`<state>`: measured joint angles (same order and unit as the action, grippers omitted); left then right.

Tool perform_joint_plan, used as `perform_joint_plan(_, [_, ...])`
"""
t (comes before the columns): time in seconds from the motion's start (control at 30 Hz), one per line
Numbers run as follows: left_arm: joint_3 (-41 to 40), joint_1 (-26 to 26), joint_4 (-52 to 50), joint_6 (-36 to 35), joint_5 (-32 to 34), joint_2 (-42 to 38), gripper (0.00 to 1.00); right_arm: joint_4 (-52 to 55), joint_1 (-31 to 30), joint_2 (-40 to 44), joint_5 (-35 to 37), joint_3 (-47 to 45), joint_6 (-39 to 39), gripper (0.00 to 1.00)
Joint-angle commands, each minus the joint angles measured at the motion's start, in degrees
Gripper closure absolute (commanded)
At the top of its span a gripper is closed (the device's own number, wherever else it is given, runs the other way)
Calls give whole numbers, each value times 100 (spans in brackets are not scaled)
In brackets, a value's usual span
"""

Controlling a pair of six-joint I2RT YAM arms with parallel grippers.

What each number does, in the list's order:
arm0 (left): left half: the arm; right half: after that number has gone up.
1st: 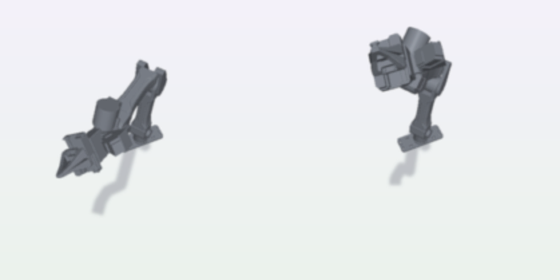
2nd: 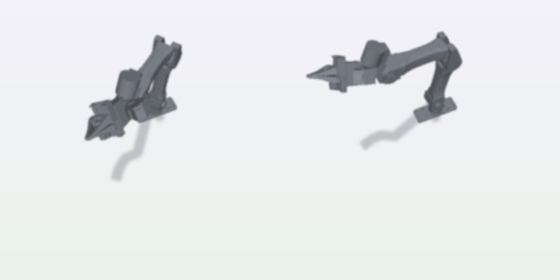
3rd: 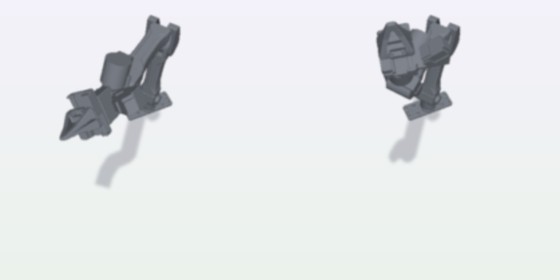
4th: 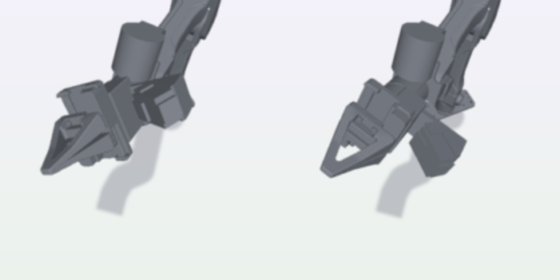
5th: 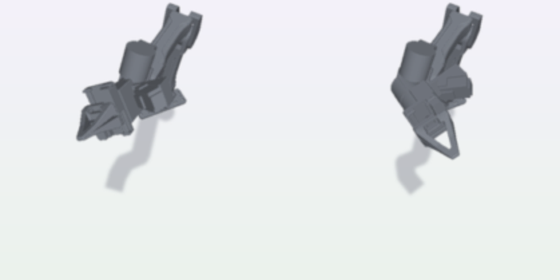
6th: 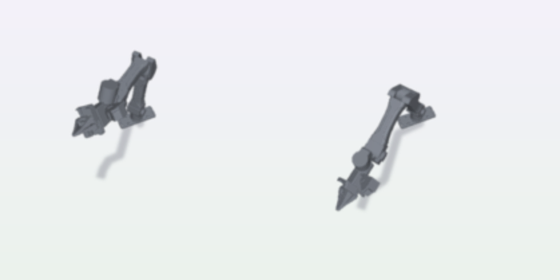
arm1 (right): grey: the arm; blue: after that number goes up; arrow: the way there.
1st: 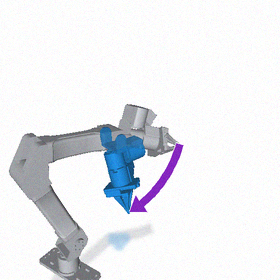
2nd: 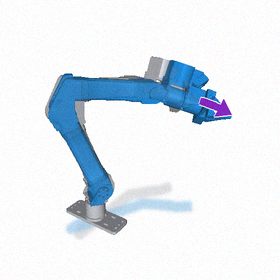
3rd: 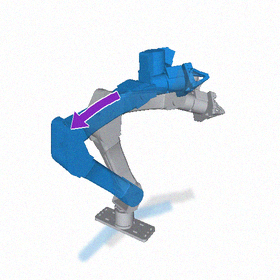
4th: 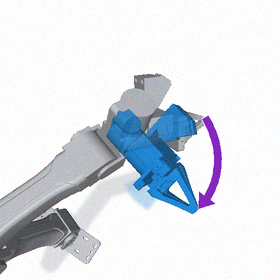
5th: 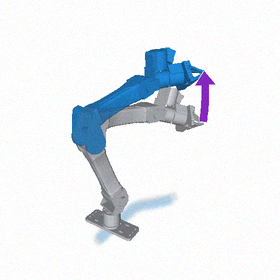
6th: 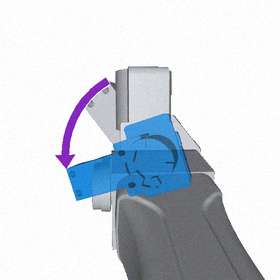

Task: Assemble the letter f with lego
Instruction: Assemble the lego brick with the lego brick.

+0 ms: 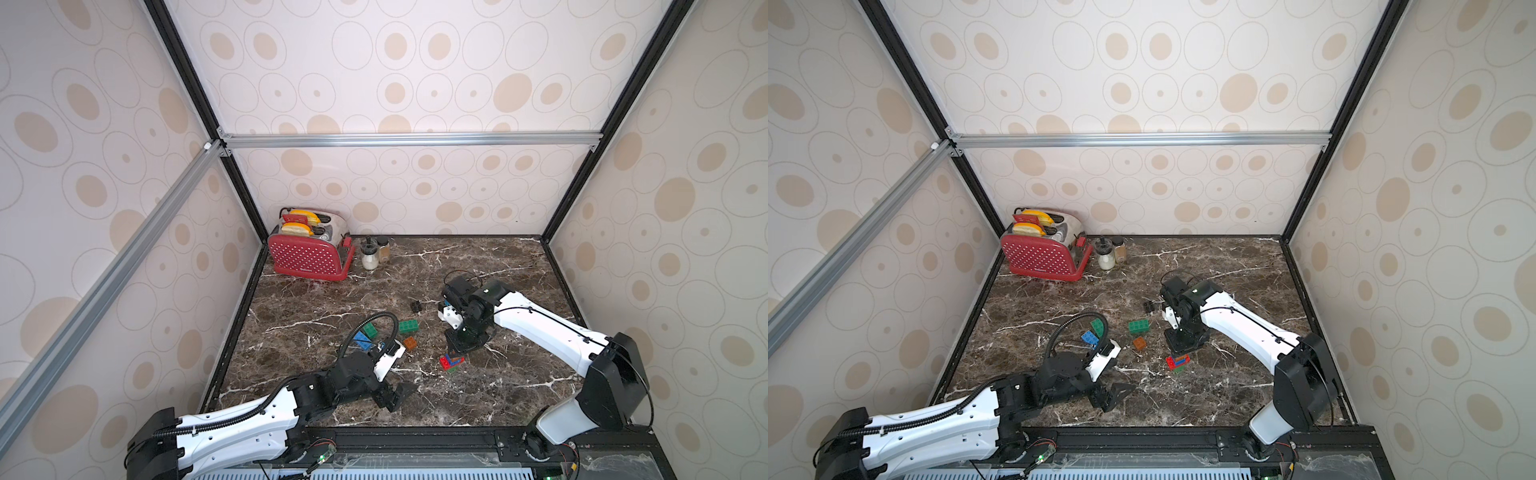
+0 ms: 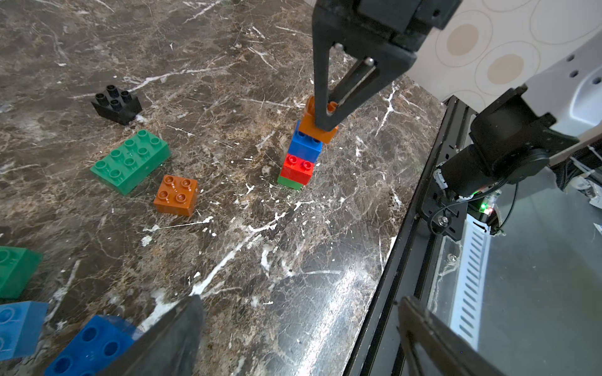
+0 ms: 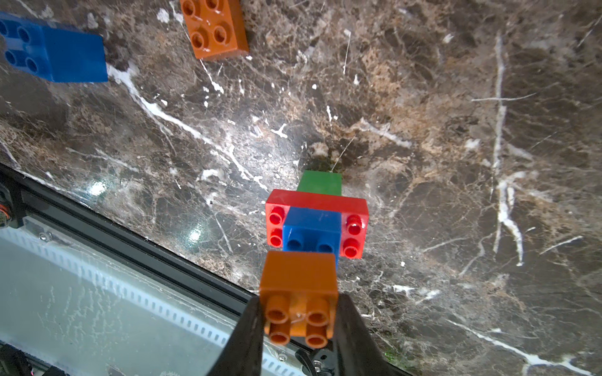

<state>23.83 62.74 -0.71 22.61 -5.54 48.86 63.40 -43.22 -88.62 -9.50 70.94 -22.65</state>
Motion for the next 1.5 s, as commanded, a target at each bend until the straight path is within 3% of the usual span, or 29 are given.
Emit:
perform_joint_plan(0.0, [161,59,-26,-143,140,-50,5,52,-54,-115,97,12,11,67])
perform_joint_plan(1.47, [158,58,-140,-64,354,-320,4,190,-181,-983,262,96,103,68])
